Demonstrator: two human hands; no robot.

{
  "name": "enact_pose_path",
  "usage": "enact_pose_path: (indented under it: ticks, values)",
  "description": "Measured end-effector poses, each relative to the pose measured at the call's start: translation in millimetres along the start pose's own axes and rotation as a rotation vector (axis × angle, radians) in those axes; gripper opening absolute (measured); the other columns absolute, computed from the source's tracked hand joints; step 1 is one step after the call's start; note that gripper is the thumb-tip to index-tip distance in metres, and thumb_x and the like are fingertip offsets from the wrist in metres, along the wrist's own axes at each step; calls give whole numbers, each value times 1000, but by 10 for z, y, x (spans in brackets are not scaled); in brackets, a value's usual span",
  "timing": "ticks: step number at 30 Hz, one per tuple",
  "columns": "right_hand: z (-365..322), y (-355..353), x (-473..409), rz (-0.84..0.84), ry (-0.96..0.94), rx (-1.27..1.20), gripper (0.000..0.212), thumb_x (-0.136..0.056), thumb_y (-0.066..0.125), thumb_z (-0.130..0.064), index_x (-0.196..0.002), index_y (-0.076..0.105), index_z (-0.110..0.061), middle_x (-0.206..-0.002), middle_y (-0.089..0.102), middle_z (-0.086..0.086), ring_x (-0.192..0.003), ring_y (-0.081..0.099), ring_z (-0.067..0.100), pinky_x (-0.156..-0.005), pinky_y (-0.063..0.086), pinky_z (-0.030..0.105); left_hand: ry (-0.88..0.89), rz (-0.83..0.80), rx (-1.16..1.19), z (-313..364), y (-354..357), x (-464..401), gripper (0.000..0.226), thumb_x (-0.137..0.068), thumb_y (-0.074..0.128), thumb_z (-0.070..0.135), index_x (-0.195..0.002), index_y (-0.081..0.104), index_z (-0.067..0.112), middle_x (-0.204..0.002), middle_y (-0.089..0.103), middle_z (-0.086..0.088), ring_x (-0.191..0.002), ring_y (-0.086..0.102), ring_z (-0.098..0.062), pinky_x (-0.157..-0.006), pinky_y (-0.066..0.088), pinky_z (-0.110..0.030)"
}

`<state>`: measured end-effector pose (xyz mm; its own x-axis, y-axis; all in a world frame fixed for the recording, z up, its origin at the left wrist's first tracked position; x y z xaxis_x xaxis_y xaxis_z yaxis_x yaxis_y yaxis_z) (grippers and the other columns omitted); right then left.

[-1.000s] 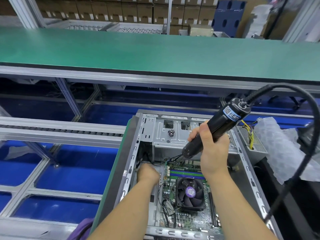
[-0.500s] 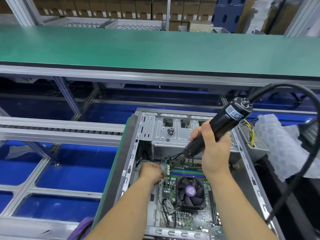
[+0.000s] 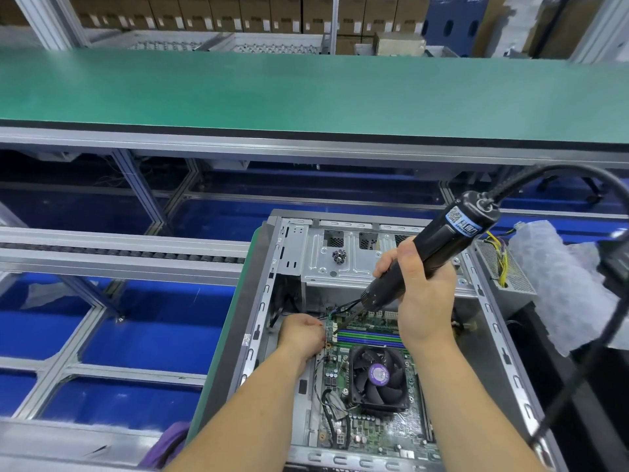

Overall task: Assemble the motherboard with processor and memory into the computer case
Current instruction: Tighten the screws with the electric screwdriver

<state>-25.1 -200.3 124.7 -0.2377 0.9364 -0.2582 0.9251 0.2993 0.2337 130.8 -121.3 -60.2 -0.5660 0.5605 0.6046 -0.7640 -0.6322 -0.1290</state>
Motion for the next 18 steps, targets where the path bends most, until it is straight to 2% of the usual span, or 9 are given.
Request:
enact_pose_path:
  ticks: [3,9,12,14,18]
  values:
    - [7,-34,-18,4,6,5,62,-69,74,-73,-85,56,-16,-67,62,6,-66,59,23,-72,52,44,49,22,-73,7,28,-23,18,-87,53,-4,-83,65,10,-84,66,-15,-73,59,-27,-68,51,-34]
    - [-22,-47,-64,12,3,-9,47,-70,75,-71,-76,63,-26,-66,62,5,-66,58,26,-75,51,48,86,43,-93,25,59,-63,15,-90,54,4,-86,64,14,-85,66,-10,-72,59,-25,-70,55,-36]
    - [-29,-7,-84,-3,3,-8,69,-69,75,-73,-86,56,-8,-65,63,3,-64,59,24,-73,52,44,93,43,-78,34,74,-72,13,-92,55,6,-86,63,16,-86,66,-11,-73,58,-24,-73,56,-38]
    - [-30,19,-79,-17,3,-11,76,-70,75,-73,-90,54,-3,-64,63,4,-64,59,24,-72,52,42,111,38,-83,37,90,-77,13,-92,56,6,-87,63,16,-81,64,-8,-70,56,-21,-69,55,-35]
    - [-25,49,-55,-30,11,3,54,-71,74,-72,-79,60,-20,-65,63,6,-66,59,27,-72,51,41,111,11,-47,34,117,-75,14,-95,56,8,-87,62,18,-77,60,-3,-64,50,-15,-64,46,-31]
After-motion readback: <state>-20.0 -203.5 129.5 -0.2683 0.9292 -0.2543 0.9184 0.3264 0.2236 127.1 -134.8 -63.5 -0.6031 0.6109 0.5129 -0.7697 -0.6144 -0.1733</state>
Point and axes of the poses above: each hand's wrist, its own x-axis away from the middle knuckle, its own y-axis out of the palm, z = x × y, the point moved 5 cm from there along -x, towards the middle knuckle
